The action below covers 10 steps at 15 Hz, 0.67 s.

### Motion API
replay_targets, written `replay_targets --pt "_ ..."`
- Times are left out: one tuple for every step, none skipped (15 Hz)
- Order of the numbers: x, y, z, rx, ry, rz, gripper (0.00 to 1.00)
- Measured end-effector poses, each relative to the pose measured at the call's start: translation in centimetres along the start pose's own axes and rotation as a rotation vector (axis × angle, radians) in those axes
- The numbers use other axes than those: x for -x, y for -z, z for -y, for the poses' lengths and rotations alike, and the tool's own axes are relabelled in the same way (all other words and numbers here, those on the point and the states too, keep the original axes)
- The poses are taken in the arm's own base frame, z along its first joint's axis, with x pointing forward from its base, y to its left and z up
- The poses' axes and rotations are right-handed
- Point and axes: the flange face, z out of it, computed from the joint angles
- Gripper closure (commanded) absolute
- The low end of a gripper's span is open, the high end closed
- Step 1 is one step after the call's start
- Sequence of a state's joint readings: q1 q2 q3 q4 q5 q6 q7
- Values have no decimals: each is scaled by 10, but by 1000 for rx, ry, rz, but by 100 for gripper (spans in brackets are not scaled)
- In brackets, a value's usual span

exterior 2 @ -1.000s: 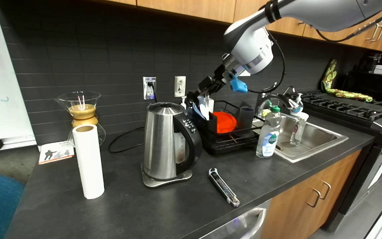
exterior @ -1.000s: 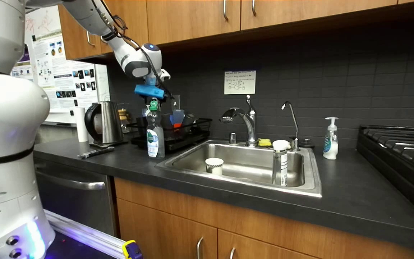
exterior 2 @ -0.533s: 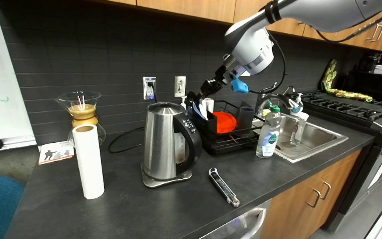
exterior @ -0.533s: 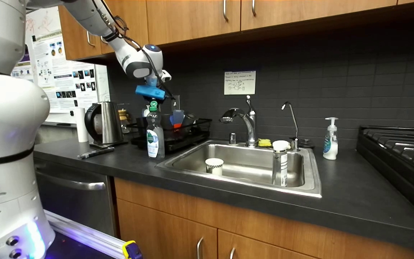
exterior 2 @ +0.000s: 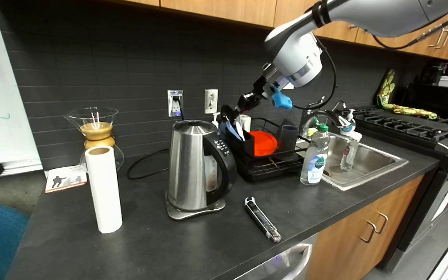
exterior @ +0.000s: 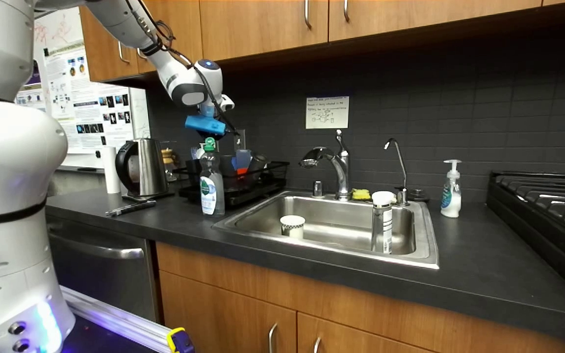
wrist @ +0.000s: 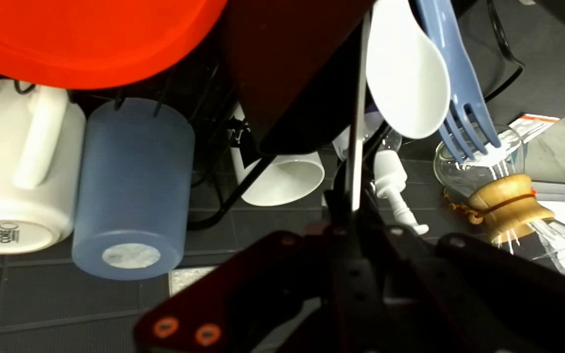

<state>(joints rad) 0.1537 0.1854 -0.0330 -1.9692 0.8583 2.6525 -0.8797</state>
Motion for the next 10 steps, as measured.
replay_targets --pt "0 2 0 2 0 -2 98" --pt "1 4 1 6 1 -6 98" --pt "2 7 2 10 2 -9 98" --pt "3 9 3 13 1 -12 98" --pt "5 12 3 18 1 -14 98" --pt "7 15 5 22 1 -17 98" --pt "10 18 7 26 2 -19 98" --pt "12 21 9 30 4 -22 98" --pt "15 24 12 33 7 -24 98" --pt "18 27 15 36 12 -27 68"
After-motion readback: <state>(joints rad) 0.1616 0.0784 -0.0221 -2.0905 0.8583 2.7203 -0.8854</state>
